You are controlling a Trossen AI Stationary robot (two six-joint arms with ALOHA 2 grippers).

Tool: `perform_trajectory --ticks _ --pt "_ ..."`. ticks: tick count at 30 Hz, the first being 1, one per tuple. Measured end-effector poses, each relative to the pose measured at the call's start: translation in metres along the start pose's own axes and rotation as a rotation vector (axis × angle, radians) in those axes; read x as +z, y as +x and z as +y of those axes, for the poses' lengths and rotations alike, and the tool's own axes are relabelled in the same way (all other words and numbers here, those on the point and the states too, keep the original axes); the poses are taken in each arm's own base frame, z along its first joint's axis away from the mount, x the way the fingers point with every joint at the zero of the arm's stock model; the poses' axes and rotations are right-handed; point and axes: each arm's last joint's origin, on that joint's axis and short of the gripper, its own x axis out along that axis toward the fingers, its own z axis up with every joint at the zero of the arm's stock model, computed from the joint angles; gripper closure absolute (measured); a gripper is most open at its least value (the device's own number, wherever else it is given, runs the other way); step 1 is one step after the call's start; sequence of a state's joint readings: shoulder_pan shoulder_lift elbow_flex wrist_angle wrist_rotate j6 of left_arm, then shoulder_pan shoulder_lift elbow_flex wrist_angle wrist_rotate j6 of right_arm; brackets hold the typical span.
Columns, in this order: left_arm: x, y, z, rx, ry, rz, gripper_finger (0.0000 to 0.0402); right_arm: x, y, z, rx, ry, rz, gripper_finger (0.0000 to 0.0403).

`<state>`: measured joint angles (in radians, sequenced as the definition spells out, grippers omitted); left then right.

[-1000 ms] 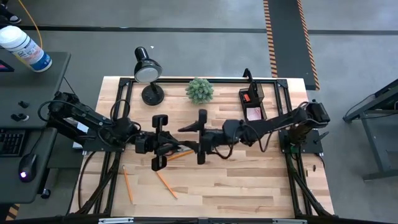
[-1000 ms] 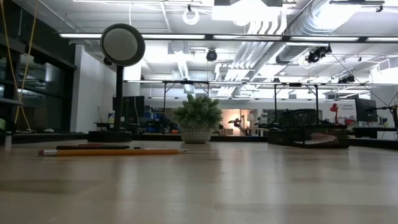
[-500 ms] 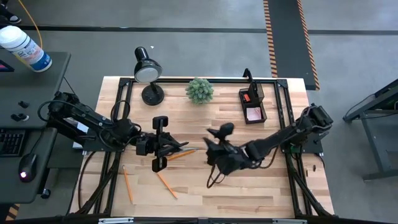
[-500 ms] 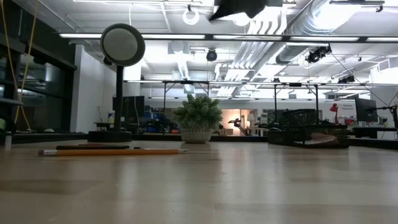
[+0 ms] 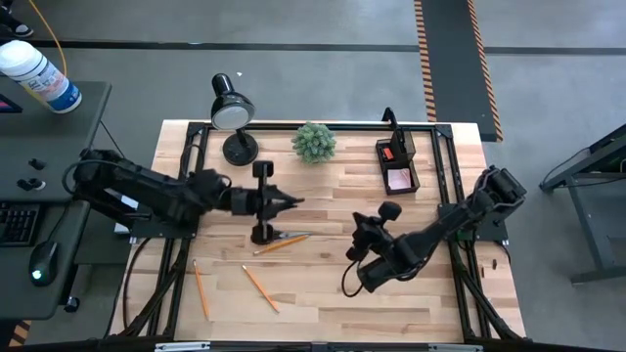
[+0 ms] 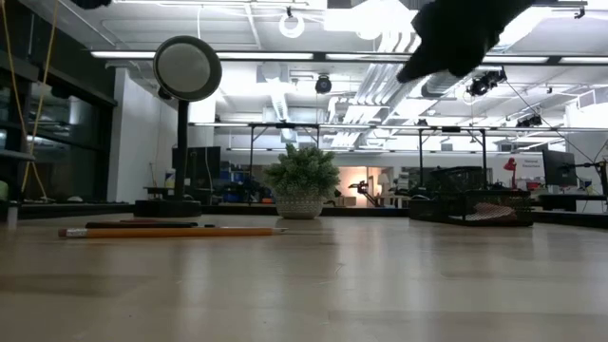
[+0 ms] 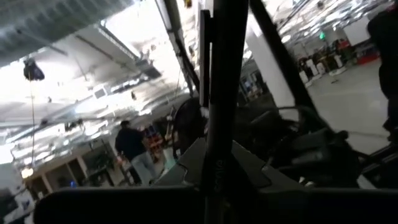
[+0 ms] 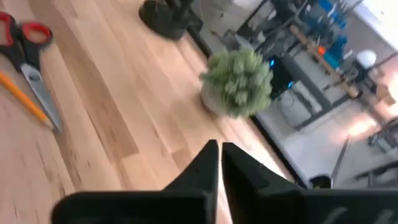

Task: Pick and place office supplies into organizer
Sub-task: Put the ballpen into the desk organizer

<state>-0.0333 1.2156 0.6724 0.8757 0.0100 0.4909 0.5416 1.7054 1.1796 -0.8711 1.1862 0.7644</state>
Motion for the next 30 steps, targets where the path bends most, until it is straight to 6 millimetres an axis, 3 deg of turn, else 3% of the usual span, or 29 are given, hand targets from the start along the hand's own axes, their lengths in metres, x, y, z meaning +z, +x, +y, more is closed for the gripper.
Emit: perform_trajectory --ticks 5,10,16,22,30 --pt "-0.016 -0.002 0.022 0.009 -0.011 0.054 0.0394 -0.016 0.007 -0.002 0.013 0.013 0.078 0.0388" --pt "-0.03 -0.004 0.042 0.018 -0.041 0.075 0.0382 -0.04 0.014 0.002 0.045 0.042 0.144 0.0401" --pt "-0.055 -0.001 0.053 0.016 -0.087 0.115 0.0394 -0.056 0.022 0.006 0.002 0.058 0.068 0.0402" --pt "-0.075 0.012 0.049 -0.006 -0.125 0.127 0.0387 -0.036 0.022 0.004 -0.097 -0.027 -0.049 0.0397" --pt "-0.094 0.044 0.051 -0.015 -0.149 0.142 0.0392 -0.001 0.002 -0.003 -0.173 -0.044 -0.182 0.0396"
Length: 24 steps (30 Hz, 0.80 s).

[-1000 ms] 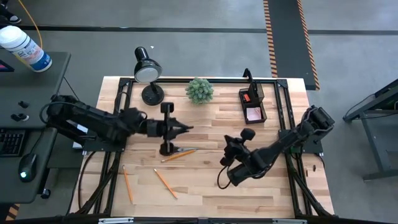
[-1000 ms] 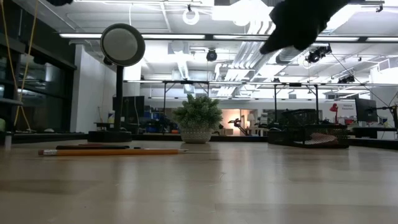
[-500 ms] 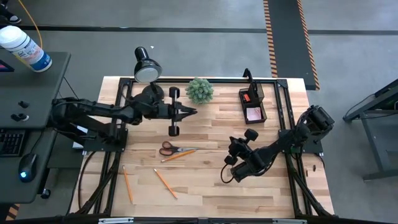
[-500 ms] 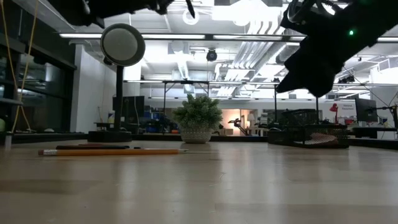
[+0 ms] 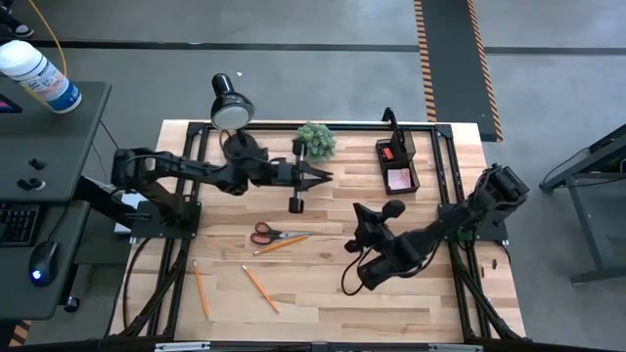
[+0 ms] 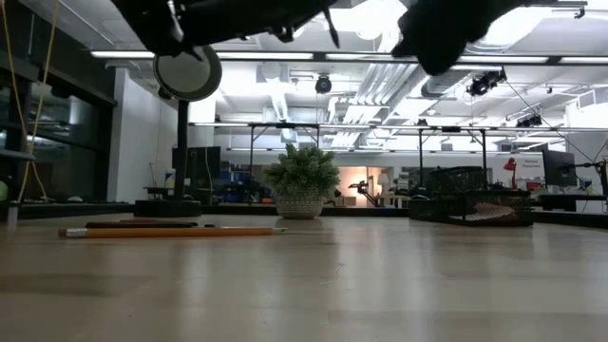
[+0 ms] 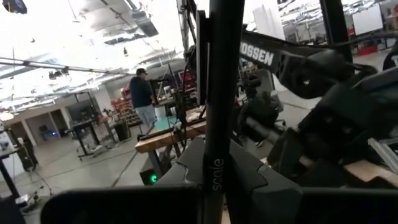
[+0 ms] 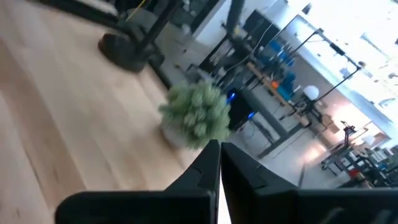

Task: Pick and place office supplies into organizer
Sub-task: Put the ballpen into the desk organizer

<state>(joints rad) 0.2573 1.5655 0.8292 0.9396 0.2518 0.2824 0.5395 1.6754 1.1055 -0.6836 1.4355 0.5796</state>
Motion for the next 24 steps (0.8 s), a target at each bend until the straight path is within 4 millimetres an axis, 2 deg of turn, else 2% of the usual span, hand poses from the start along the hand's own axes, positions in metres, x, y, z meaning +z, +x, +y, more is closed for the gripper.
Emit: perform_trajectory --ticks 4,9,18,24 --pt "-0.006 0.014 0.002 0.004 -0.044 0.006 0.0386 0.014 -0.005 -0.003 -0.057 -0.013 -0.054 0.0387" --pt "-0.01 0.024 0.002 0.026 -0.085 -0.054 0.039 0.023 -0.003 -0.002 -0.111 -0.015 -0.075 0.0349" --pt "-0.023 0.028 0.0 0.027 -0.137 -0.092 0.0387 0.028 0.019 -0.005 -0.165 -0.027 -0.031 0.0258" --pt "-0.02 0.03 -0.006 0.034 -0.136 -0.117 0.0386 0.03 0.04 -0.01 -0.216 -0.003 0.009 0.0238"
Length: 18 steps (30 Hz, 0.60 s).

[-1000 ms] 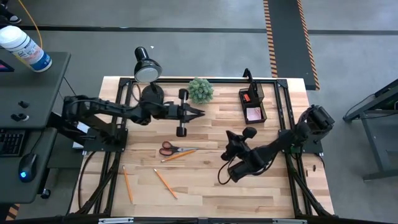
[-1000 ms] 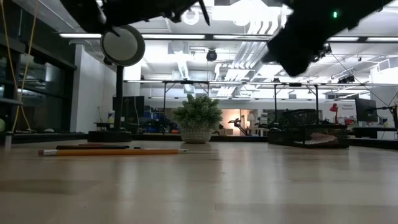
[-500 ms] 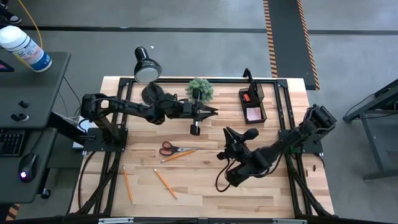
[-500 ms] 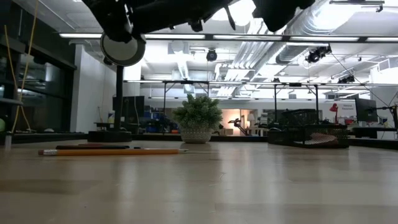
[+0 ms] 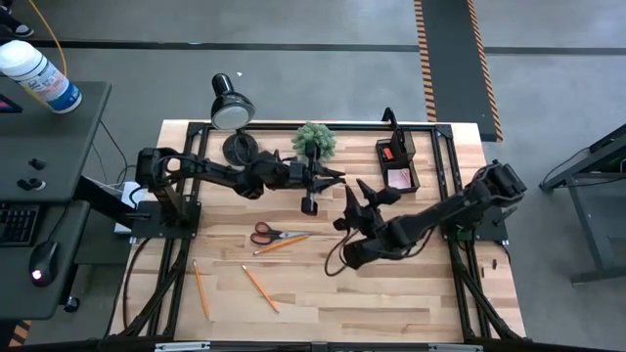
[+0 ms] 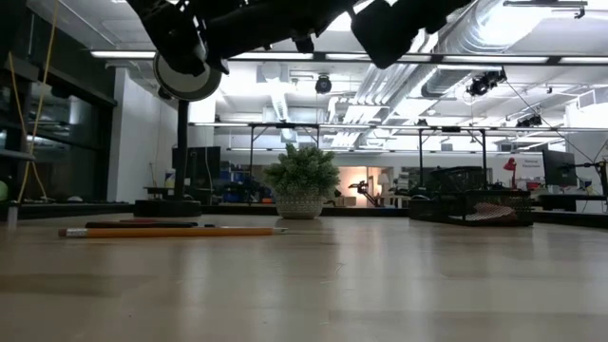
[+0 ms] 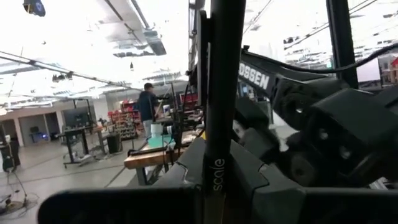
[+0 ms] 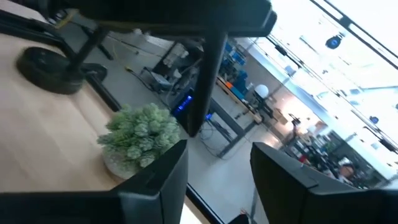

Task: Pick and place office supplies into organizer
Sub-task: Put the ballpen into the desk organizer

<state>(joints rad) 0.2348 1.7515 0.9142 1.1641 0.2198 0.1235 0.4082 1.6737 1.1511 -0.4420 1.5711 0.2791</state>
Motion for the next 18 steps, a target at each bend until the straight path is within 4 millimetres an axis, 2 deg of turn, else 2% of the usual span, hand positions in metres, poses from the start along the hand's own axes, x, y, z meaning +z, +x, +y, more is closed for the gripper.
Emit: perform_trajectory --ticks 7,13,18 --pt "0.001 0.0 0.0 0.007 0.005 -0.01 0.0385 0.011 0.014 0.001 -0.028 -0.007 0.027 0.0237" --pt "0.001 0.0 0.0 0.0 0.004 -0.01 0.0385 0.024 0.022 0.003 0.038 0.002 0.031 0.0237" --pt "0.001 0.0 0.0 -0.008 0.003 -0.007 0.0385 0.031 0.027 0.001 0.029 0.002 0.03 0.0241"
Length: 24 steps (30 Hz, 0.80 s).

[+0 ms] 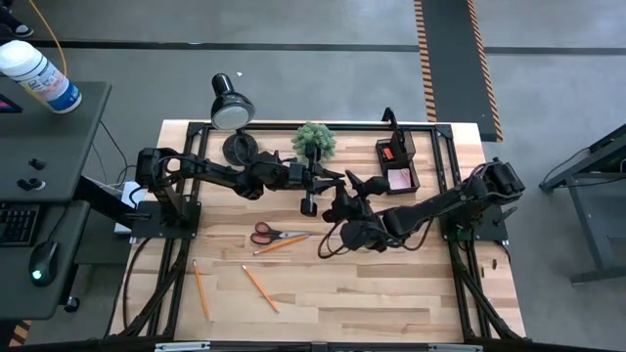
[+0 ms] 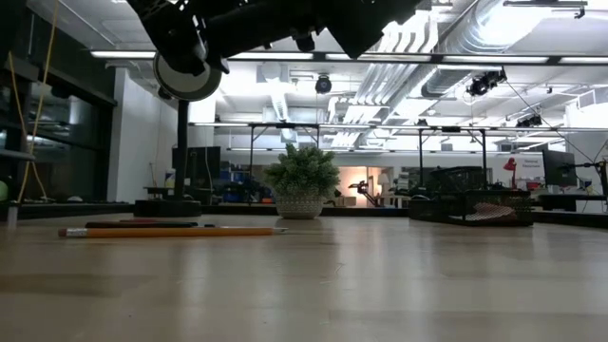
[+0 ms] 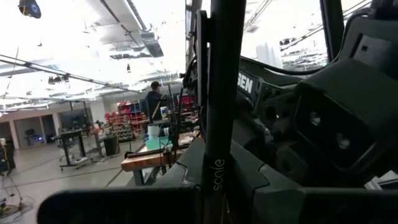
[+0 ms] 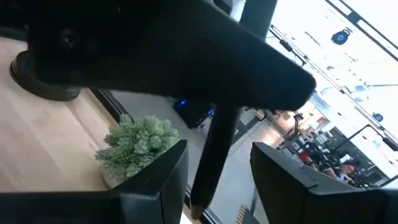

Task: Pick and place office supplies into organizer
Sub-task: Put the ballpen into the desk organizer

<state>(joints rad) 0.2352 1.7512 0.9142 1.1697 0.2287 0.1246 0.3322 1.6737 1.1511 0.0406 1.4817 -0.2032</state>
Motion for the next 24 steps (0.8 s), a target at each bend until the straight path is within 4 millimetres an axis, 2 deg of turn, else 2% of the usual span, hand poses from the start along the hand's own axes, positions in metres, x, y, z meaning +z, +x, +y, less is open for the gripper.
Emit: perform_trajectory --ticks 4,12,19,24 --pt "-0.0013 0.0 -0.0002 -0.002 0.0 0.013 0.0385 0.002 -0.0005 -0.0003 0.001 -0.007 -0.004 0.027" --pt "-0.0019 -0.0001 0.0002 0.007 0.03 0.028 0.0385 0.0029 -0.0007 -0.0008 0.0 -0.004 -0.005 0.0377" --pt "-0.0027 -0.0002 0.0 0.006 0.032 0.038 0.0382 0.0024 -0.0008 -0.0012 -0.023 -0.003 0.001 0.0377" --pt "-0.0039 -0.0002 -0.0003 0.001 0.037 0.048 0.0358 0.0028 -0.0013 -0.0041 -0.038 -0.008 0.005 0.0377"
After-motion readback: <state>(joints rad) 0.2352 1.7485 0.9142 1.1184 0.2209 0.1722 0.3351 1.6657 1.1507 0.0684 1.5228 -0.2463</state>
